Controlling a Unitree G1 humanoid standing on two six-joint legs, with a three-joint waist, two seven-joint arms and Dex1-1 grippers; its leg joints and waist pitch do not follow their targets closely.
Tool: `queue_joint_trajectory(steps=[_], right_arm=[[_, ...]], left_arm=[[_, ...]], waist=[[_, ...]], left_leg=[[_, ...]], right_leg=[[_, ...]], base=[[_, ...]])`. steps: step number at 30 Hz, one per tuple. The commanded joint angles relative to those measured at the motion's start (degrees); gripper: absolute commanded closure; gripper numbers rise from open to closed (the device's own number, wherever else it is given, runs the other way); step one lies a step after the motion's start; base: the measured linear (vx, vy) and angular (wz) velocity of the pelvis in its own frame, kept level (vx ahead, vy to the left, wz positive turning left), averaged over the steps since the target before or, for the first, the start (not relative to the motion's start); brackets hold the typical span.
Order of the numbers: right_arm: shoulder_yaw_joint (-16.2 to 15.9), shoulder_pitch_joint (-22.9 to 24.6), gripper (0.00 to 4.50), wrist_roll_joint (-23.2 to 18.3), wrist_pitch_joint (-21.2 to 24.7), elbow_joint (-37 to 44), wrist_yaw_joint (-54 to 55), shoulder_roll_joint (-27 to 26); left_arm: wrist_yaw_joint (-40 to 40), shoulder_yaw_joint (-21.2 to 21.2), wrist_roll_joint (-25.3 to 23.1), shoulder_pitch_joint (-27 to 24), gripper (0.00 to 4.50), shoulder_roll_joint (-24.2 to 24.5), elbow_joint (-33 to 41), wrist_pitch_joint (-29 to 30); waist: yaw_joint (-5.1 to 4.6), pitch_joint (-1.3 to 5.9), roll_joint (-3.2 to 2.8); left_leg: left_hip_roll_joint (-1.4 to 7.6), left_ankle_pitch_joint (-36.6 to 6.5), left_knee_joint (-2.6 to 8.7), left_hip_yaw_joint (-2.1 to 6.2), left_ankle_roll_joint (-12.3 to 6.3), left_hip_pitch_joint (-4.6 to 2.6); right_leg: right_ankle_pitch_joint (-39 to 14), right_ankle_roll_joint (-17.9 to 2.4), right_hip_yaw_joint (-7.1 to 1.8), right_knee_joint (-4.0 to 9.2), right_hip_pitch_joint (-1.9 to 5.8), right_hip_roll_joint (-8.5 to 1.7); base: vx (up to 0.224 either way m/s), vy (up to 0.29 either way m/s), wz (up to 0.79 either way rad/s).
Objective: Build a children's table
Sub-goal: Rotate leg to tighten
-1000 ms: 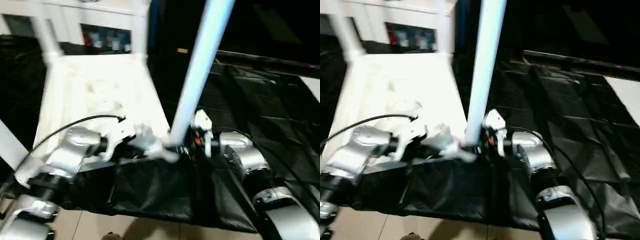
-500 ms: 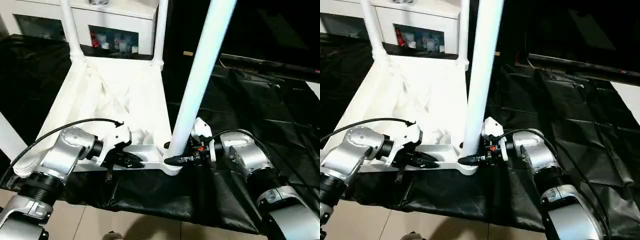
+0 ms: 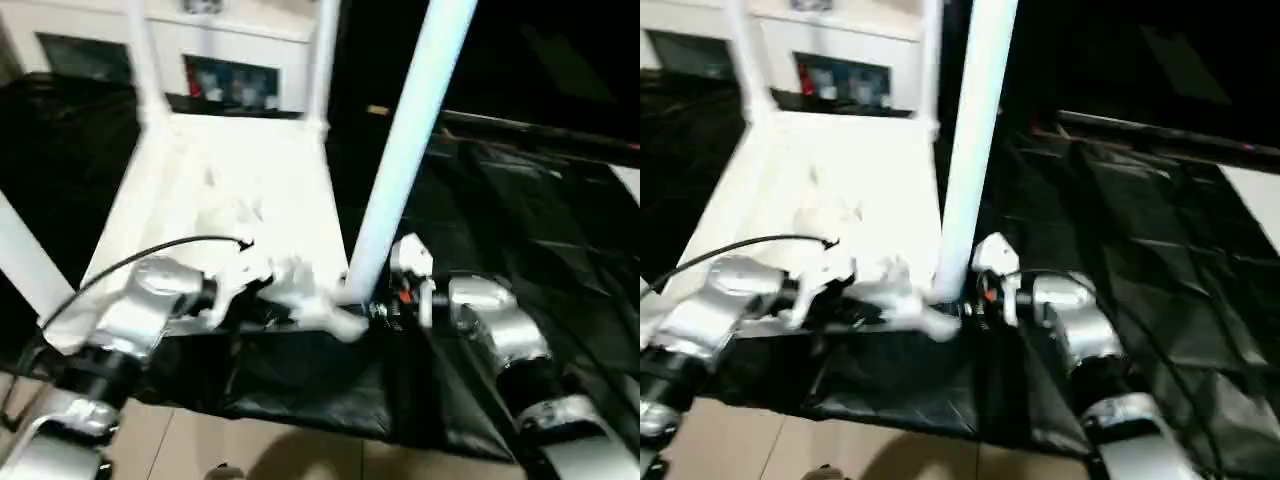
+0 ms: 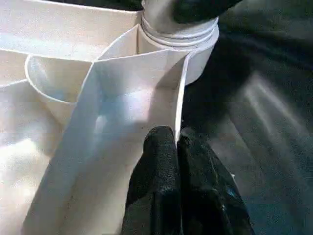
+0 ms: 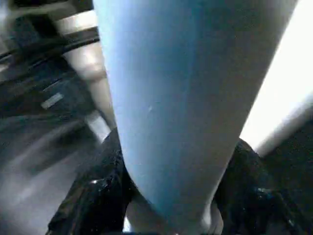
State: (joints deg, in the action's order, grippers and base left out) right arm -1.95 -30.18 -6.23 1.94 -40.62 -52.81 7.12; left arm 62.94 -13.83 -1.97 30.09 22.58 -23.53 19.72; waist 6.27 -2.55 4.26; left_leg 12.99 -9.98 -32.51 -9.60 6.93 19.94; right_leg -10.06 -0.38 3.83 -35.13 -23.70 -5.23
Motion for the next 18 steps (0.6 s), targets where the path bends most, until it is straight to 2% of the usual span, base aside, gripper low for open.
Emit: queue_joint_trajectory(steps=[1,2,4,5,6,7,9,10,11,13,14,17,18], right_arm=[[-4.3,1.1,2.52,-1.1,3.4,-2.3,-1.3,-5.0],[-3.0,0.1,2.52,-0.7,3.0,-4.7,5.0,-7.7],[-2.6,-0.8,2.52,-0.1,2.9,-6.4,9.4,-9.4],[-2.2,-2.5,2.52,1.3,2.8,-9.1,15.8,-11.9],[-2.3,-3.5,2.52,1.8,2.6,-10.4,18.2,-13.7],[-2.3,-3.5,2.52,1.8,2.6,-10.4,18.2,-13.7],[-2.7,-4.4,2.52,2.2,1.3,-10.7,18.6,-16.0],[-3.0,-4.4,2.18,2.3,0.6,-10.4,17.8,-16.4],[-3.1,-4.4,1.97,2.3,0.3,-10.1,17.2,-16.4],[-2.9,-4.4,1.97,2.4,0.1,-10.0,16.9,-16.4],[-2.6,-4.3,1.7,2.1,0.3,-9.7,16.3,-16.3],[-2.9,-4.0,1.51,2.0,0.0,-8.5,13.3,-14.4],[-3.6,-3.7,1.51,1.8,0.1,-7.4,9.3,-12.1]], left_arm=[[-9.3,3.5,1.2,3.2,4.5,-3.2,0.4,0.8],[-13.1,3.6,0.2,3.1,4.5,-5.5,1.1,2.2],[-15.0,3.5,-0.4,3.0,4.5,-7.0,1.6,3.0],[-17.2,2.7,-1.2,2.8,4.5,-8.8,2.4,4.1],[-18.5,2.3,-1.6,2.8,4.5,-10.0,2.8,4.4],[-18.5,2.3,-1.6,2.8,4.5,-10.0,2.8,4.4],[-18.6,1.3,-1.8,2.5,4.5,-11.0,3.6,4.6],[-18.1,1.1,-1.5,2.4,4.5,-11.0,3.9,4.6],[-17.4,1.0,-1.3,2.3,4.5,-10.8,4.1,4.4],[-16.9,1.0,-1.1,2.1,4.5,-10.7,4.4,4.4],[-16.3,0.9,-1.1,2.0,4.5,-10.3,4.5,4.1],[-12.4,0.9,0.0,1.2,4.5,-8.2,5.4,2.6],[-8.8,0.7,0.9,0.6,4.5,-6.3,5.7,1.0]], waist=[[-0.11,2.82,-0.52],[-0.27,2.85,-0.71],[-0.86,2.71,-0.62],[-0.95,2.72,-0.66],[-1.57,2.64,-0.65],[-1.84,2.71,-0.69],[-1.99,2.73,-0.64],[-2.03,2.72,-0.68],[-2.09,2.72,-0.37],[-2.07,2.73,-0.52],[-2.16,2.71,-0.53],[-2.37,2.8,-0.62],[-2.41,2.82,-0.7]], left_leg=[[-0.22,-19.5,4.26,-0.01,1.3,-0.01],[-0.2,-19.4,4.27,0.05,1.01,0.02],[-0.28,-19.9,4.3,0.06,1.05,-0.03],[-0.33,-20.1,4.25,0.1,0.99,0.01],[-0.32,-20.4,4.37,0.23,1.44,0.25],[-0.43,-20.9,4.41,0.45,1.64,0.39],[-0.53,-22.3,4.24,0.41,0.65,-0.03],[-0.53,-22.8,4.18,0.36,0.31,-0.17],[-0.48,-22.7,4.23,0.35,0.1,-0.05],[-0.43,-22.3,4.33,0.34,-0.19,0.05],[-0.43,-22.2,4.39,0.36,-0.24,0.2],[-0.33,-21.5,4.44,0.31,-0.49,0.38],[-0.31,-21.2,4.45,0.31,-0.52,0.42]], right_leg=[[-31.2,-4.5,-1.57,5.87,2.43,-2.8],[-31.1,-4.3,-1.58,5.95,2.35,-2.78],[-31.1,-4.5,-1.46,6.13,2.12,-2.6],[-31.6,-4.3,-1.38,6.16,2.19,-2.63],[-32.0,-4.2,-1.36,6.03,2.11,-2.58],[-33.3,-3.6,-1.06,6.2,2.36,-2.65],[-32.8,-3.3,-1.09,6.6,1.84,-2.51],[-32.3,-3.6,-1.15,6.65,1.67,-2.47],[-32.0,-3.7,-1.14,6.6,1.77,-2.44],[-30.7,-4.1,-1.27,6.4,1.8,-2.42],[-30.2,-4.3,-1.29,6.33,1.89,-2.43],[-28.2,-5.1,-1.45,6.05,2.06,-2.43],[-27.6,-5.3,-1.51,5.99,2.08,-2.45]], base=[[0.0,0.0,0.0],[0.0,0.0,0.0],[0.0,0.0,0.0],[0.0,0.0,0.0],[0.0,0.0,0.0],[0.0,0.0,0.0],[0.0,0.0,0.0],[0.0,0.0,0.0],[0.0,0.0,0.0],[0.0,0.0,0.0],[0.0,0.0,0.0],[0.0,0.0,0.0],[0.0,0.0,0.0]])
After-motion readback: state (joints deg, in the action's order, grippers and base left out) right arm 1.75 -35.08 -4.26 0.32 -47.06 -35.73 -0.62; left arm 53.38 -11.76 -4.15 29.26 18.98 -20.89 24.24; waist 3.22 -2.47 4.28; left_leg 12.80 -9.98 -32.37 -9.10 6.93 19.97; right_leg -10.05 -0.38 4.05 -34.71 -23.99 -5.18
